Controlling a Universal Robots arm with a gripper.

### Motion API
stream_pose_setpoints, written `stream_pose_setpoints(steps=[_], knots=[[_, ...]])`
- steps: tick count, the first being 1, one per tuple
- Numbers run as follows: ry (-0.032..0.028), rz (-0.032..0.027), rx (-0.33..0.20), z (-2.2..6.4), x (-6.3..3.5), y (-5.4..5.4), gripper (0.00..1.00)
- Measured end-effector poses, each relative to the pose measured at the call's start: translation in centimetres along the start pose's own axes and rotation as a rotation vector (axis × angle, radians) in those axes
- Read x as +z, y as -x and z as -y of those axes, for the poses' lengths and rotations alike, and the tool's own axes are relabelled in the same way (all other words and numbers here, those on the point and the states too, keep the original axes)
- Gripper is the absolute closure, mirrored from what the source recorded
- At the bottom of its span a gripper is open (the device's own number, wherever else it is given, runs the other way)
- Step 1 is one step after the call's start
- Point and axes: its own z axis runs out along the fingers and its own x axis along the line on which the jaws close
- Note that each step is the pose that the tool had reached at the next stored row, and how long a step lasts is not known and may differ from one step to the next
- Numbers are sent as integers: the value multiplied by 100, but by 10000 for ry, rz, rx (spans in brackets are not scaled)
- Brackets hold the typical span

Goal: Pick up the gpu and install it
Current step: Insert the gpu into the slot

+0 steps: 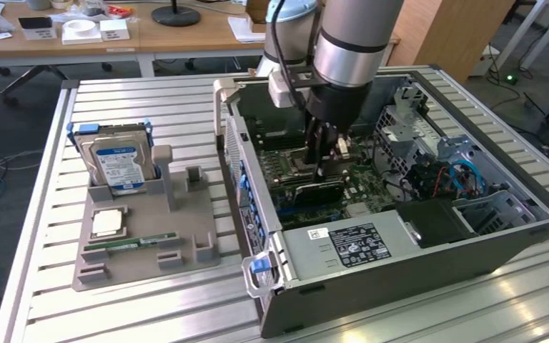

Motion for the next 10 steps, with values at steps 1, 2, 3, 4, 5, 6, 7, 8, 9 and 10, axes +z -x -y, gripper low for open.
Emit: stream_pose_setpoints(steps=[1, 2, 3, 4, 5, 6, 7, 8, 9, 10], knots=[[-7, 1, 0, 0, -26, 1, 55], [-16, 0, 1, 0, -48, 2, 55], [-27, 2, 0, 0, -67, 2, 55], [-37, 2, 0, 0, -86, 3, 55], [-46, 3, 0, 0, -102, 4, 55], [-55, 3, -1, 0, -118, 5, 55], [-62, 3, -1, 0, -136, 6, 55], [-70, 3, -1, 0, -154, 7, 55], [-78, 3, -1, 0, -170, 8, 55], [-86, 4, -1, 0, -184, 9, 55]])
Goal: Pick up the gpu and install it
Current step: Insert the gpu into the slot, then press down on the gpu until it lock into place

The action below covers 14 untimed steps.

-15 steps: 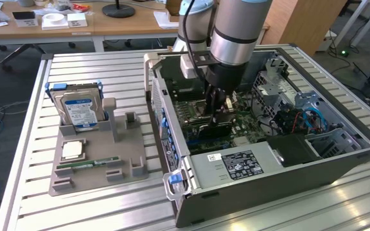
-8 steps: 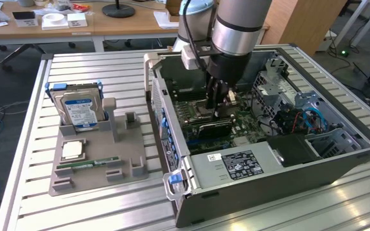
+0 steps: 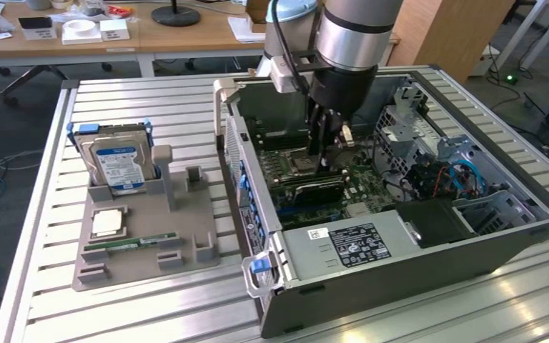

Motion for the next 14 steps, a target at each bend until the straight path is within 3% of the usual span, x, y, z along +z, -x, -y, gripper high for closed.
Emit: stream_pose_setpoints(steps=[14], knots=[[-12, 1, 0, 0, -19, 1, 55]])
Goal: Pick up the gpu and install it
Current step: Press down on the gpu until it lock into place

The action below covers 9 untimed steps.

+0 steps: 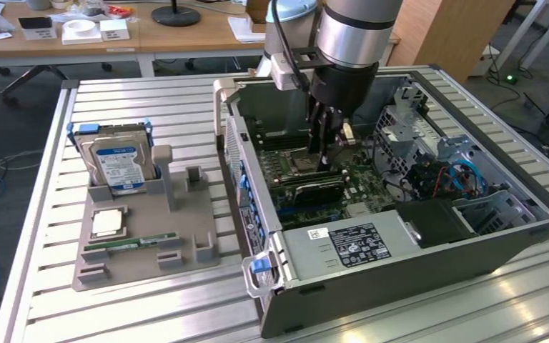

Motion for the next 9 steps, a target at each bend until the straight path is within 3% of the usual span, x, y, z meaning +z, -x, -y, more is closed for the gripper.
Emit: stream_pose_setpoints(steps=[2, 5, 9], knots=[[0, 0, 0, 0, 0, 0, 56], [0, 0, 0, 0, 0, 0, 74], [-1, 0, 0, 0, 0, 0, 86]])
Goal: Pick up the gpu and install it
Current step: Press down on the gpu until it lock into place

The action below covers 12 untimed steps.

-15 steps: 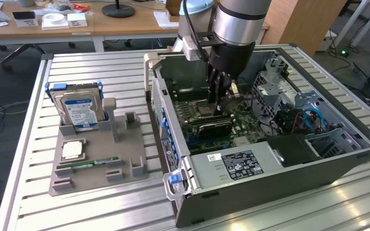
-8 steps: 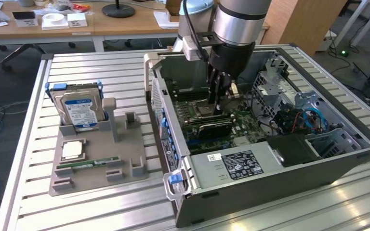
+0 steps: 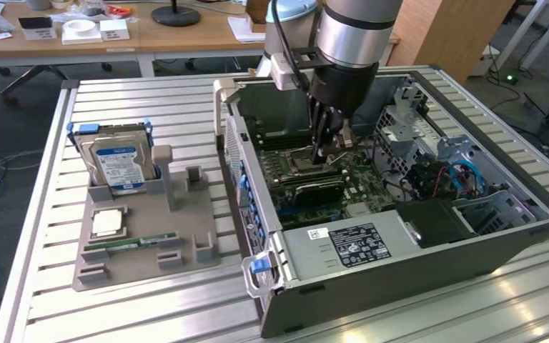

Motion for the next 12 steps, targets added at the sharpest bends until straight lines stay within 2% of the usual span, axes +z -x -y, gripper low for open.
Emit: stream_pose_setpoints(steps=[2, 8, 12], knots=[[1, 0, 0, 0, 0, 0, 89], [1, -1, 0, 0, 1, 0, 89], [1, -1, 0, -1, 54, -1, 89]])
